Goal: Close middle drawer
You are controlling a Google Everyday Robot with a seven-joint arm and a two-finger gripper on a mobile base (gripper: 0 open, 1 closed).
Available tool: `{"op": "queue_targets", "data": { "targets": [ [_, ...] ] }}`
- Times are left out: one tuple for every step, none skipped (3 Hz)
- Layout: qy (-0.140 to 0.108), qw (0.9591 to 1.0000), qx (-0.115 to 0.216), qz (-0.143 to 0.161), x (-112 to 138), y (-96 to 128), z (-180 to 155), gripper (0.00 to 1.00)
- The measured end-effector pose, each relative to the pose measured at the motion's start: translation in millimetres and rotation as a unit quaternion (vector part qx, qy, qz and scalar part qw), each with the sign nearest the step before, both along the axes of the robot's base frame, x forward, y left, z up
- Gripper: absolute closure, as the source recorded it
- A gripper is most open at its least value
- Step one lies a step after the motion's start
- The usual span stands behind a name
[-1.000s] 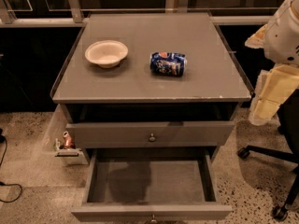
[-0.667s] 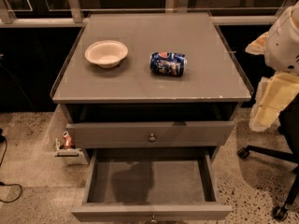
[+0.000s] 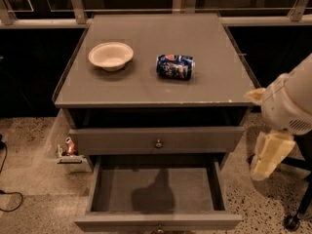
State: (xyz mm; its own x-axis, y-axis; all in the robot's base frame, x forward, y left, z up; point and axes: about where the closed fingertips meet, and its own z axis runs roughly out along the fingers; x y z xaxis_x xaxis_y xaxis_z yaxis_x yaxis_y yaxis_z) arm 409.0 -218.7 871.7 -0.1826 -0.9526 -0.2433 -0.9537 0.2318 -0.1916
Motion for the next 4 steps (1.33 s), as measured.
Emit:
{"op": "queue_targets", "data": {
  "targets": [
    [0.013, 0.9999, -0.002, 0.002, -15, -4, -56, 0.19],
    [0.036, 0.9993, 0.001, 0.008, -30, -6, -110, 0.42],
    [0.039, 0.9992, 0.001, 0.007, -32, -6, -115, 0.65],
    [0.039, 0.9992, 0.001, 0.007, -32, -6, -115, 0.88]
  ]
}}
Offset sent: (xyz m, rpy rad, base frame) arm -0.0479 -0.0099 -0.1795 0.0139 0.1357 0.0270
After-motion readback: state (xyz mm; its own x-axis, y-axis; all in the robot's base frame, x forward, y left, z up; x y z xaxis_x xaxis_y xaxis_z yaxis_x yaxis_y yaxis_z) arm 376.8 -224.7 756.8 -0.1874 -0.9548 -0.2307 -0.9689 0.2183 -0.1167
